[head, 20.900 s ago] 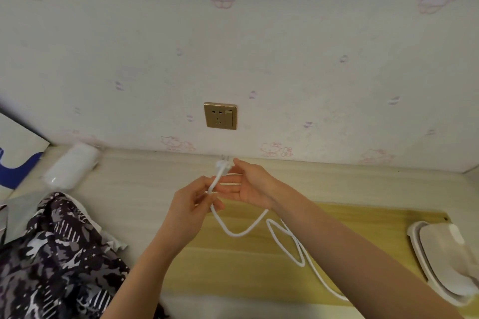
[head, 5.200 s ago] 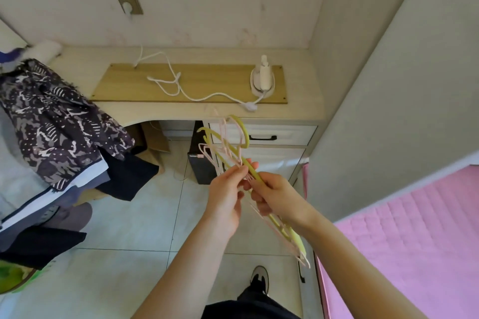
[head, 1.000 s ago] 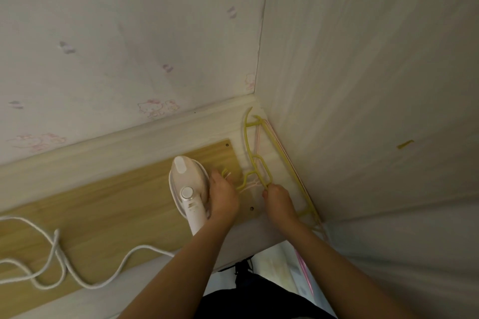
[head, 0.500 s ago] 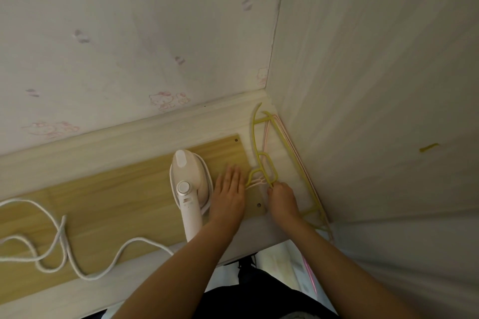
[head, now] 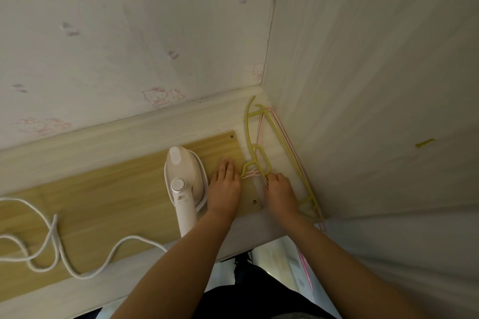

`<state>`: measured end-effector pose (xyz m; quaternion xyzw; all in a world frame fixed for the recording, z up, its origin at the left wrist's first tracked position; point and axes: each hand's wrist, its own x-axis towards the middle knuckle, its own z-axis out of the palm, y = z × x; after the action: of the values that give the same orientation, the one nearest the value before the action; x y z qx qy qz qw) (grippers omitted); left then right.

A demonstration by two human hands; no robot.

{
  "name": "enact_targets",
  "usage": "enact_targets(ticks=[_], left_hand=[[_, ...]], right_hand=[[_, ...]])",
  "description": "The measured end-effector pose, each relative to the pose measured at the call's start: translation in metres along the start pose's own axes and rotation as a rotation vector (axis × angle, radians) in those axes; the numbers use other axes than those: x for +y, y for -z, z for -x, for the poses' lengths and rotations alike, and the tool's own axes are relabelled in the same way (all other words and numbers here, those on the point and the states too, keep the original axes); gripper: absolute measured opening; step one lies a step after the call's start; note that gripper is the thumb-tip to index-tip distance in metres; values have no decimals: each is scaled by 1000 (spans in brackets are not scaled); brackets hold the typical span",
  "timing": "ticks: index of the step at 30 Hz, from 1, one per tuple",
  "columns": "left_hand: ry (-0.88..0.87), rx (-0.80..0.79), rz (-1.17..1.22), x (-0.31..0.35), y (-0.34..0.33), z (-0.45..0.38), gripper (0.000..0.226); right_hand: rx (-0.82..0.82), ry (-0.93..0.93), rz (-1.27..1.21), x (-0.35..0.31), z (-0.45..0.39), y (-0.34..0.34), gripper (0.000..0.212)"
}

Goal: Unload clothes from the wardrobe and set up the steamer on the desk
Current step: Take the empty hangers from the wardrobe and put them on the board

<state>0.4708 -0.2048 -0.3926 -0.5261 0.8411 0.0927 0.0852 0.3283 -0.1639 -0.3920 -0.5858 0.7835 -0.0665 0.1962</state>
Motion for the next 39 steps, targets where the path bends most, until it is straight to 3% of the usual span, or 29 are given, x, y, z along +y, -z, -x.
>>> enact_targets(ticks=[8,16,19,30,39], left_hand=[[15,101,-22,11,1,20,54],[40,69,-35,16,1,43,67],[54,-18,-115,20,12,55,64],[-171,61,-133,23,31,133,63],[-379,328,5,22,37,194,67]], right_hand=[[74,45,99,-3,17,3,38],[22,20,58,0,37,5,49],[11,26,71,-1,50,10,56],[138,15,139,-12,137,21,58],[319,7,215,-15,231,42,62]])
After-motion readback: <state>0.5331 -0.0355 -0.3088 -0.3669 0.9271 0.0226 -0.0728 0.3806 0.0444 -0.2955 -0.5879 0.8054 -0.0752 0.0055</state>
